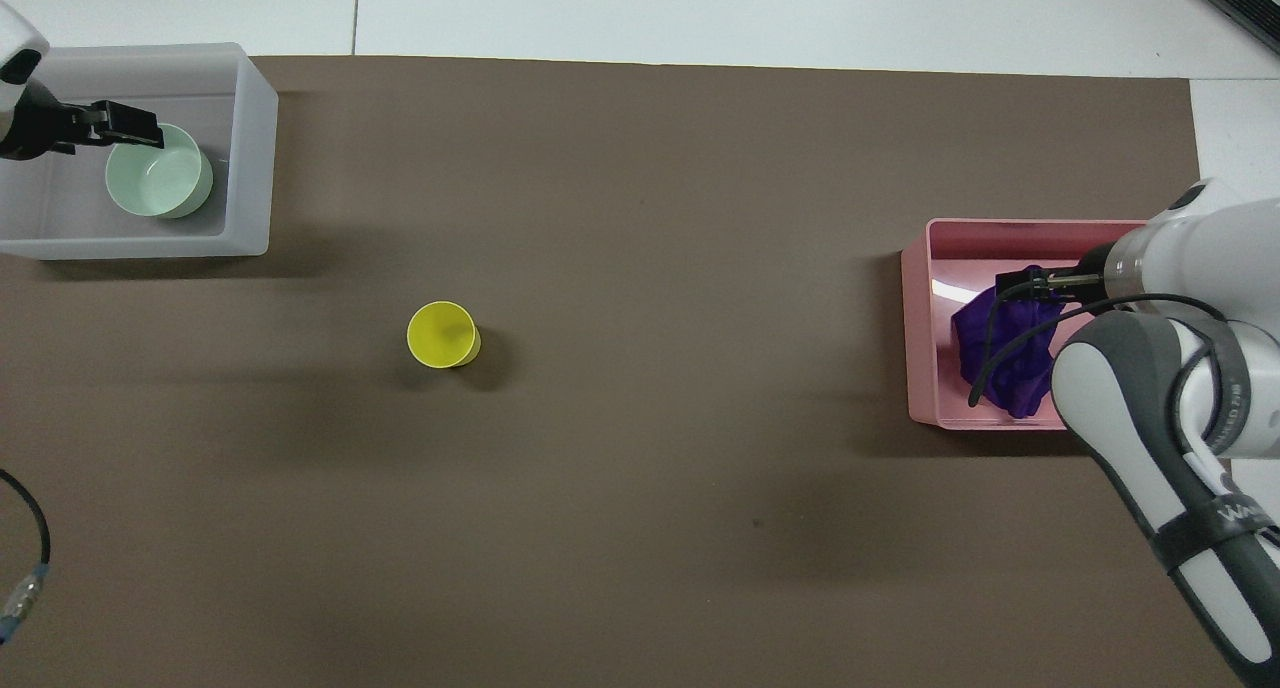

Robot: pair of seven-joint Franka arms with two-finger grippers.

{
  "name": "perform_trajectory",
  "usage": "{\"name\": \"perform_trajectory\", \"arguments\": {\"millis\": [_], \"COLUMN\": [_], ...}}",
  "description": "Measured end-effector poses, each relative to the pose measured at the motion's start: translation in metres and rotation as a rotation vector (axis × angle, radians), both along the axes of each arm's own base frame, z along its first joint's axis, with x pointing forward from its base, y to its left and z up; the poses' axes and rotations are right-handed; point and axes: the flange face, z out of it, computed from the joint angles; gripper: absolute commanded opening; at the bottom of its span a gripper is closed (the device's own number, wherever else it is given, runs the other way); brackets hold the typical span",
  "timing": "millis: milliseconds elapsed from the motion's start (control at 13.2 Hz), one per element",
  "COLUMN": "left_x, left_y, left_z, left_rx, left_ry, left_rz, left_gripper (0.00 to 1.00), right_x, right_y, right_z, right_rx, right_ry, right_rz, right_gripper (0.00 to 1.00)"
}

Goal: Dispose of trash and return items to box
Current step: 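Reach the left gripper to the yellow cup and grasp its rim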

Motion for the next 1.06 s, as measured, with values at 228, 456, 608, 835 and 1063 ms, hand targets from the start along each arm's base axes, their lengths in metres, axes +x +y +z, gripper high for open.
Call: {"name": "perform_trajectory", "arguments": {"millis": [228,456,608,835,1063], "left_x": [-0.049,-0.084,-0.105,-0.137,-0.160], "left_y": [-0.066,-0.129,-0.163,-0.197,-0.222], "left_z": [-0.004,-0.026,-0.052,-0.087,-0.110], "left_rx": [-0.010,-0.015,-0.020,-0.022,-0.026], "left_ry": [0.065,0.101,0.069,0.052,0.048], "left_rz": [-0.029,-0.052,-0.077,-0.123,-0.150], "left_gripper": [1.00,1.00,1.00,1.00,0.65], "right_x": [-0.001,-0.004,-0.008,-0.024,-0.040], "right_y": [0.038,0.044,0.036,0.021,0.019], "right_z": [0.049,0.100,0.135,0.171,0.203], "right_rx": [0.015,0.015,0.015,0.016,0.015], "right_ry": [0.018,0.037,0.044,0.048,0.081], "right_rz": [-0.059,-0.077,-0.095,-0.123,-0.126], "right_gripper": [1.00,1.00,1.00,1.00,1.00]}}
